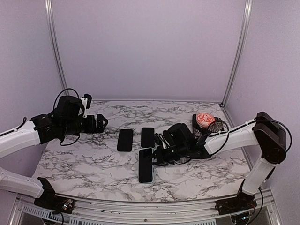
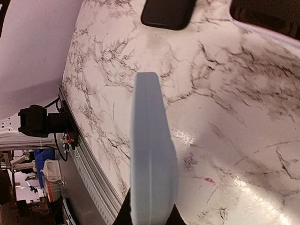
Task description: Put the phone into the phone case
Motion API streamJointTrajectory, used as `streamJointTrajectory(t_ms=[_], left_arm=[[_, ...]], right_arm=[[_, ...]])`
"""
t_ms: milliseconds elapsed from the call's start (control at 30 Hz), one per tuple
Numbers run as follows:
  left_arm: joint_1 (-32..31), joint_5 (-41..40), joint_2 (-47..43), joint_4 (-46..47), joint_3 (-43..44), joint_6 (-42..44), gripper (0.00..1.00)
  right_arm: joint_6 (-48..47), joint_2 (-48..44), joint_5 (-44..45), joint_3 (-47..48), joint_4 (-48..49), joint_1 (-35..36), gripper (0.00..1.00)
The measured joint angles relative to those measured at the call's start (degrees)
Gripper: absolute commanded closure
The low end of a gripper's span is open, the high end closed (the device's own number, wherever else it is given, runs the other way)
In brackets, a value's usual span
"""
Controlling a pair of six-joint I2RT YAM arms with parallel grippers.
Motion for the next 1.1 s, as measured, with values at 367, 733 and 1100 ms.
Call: streamJointTrajectory(t_ms=[367,733,1100], left_arm=[[0.4,1.2,0.4,-1.4,-0.9,-0.8,0.01],[0.6,1.6,1.0,-1.5,-0.9,-0.8,0.01],[0.8,1.6,1.3,-1.5,-0.9,-0.5,0.01]], right_arm=[[7.2,3.5,-6.0,-5.5,7.9,-1.8,0.75],[4.7,6.4,-1.7,-1.6,-2.3,-1.8,0.70],[-0.7,3.4,6.4,5.5,-15.5,-0.7,0.01]])
